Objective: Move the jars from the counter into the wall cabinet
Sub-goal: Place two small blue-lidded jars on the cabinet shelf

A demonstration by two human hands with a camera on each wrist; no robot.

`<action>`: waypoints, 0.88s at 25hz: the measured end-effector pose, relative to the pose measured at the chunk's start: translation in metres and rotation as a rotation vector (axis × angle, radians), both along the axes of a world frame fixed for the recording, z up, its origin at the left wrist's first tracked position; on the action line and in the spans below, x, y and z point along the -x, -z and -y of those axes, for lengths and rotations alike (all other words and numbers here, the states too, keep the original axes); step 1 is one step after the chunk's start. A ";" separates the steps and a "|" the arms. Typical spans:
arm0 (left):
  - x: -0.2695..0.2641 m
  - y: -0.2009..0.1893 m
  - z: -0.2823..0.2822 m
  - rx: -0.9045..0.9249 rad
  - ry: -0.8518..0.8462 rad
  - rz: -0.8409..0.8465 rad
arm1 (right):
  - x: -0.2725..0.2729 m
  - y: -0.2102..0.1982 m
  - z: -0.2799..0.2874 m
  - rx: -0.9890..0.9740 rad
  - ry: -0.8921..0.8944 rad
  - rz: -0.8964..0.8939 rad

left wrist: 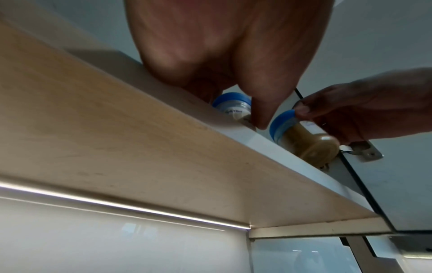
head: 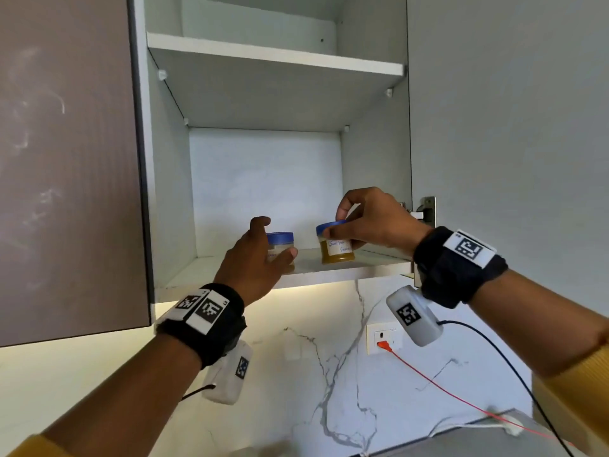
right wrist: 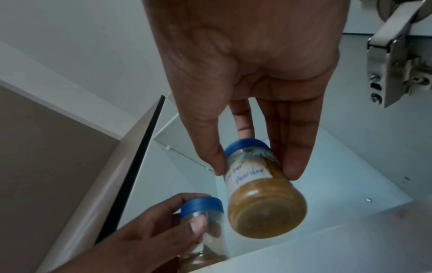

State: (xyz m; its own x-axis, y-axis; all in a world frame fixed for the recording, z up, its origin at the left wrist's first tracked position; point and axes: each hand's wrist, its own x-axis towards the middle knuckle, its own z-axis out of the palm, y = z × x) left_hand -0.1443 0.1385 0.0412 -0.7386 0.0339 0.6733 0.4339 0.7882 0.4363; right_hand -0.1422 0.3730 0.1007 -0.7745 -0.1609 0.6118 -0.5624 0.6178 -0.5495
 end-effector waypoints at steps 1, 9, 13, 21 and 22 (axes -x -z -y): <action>-0.001 -0.002 0.001 0.035 -0.021 0.013 | 0.002 -0.002 0.002 -0.036 0.030 0.012; -0.006 -0.003 0.012 0.131 -0.080 0.100 | 0.022 -0.045 0.027 -0.483 0.192 0.150; 0.002 -0.003 0.019 0.069 -0.062 0.148 | 0.044 -0.059 0.046 -0.585 0.263 0.252; 0.007 0.002 0.016 0.121 -0.115 0.149 | 0.096 -0.068 0.062 -0.608 0.342 0.424; 0.008 0.002 0.017 0.126 -0.119 0.148 | 0.100 -0.069 0.063 -0.627 0.355 0.426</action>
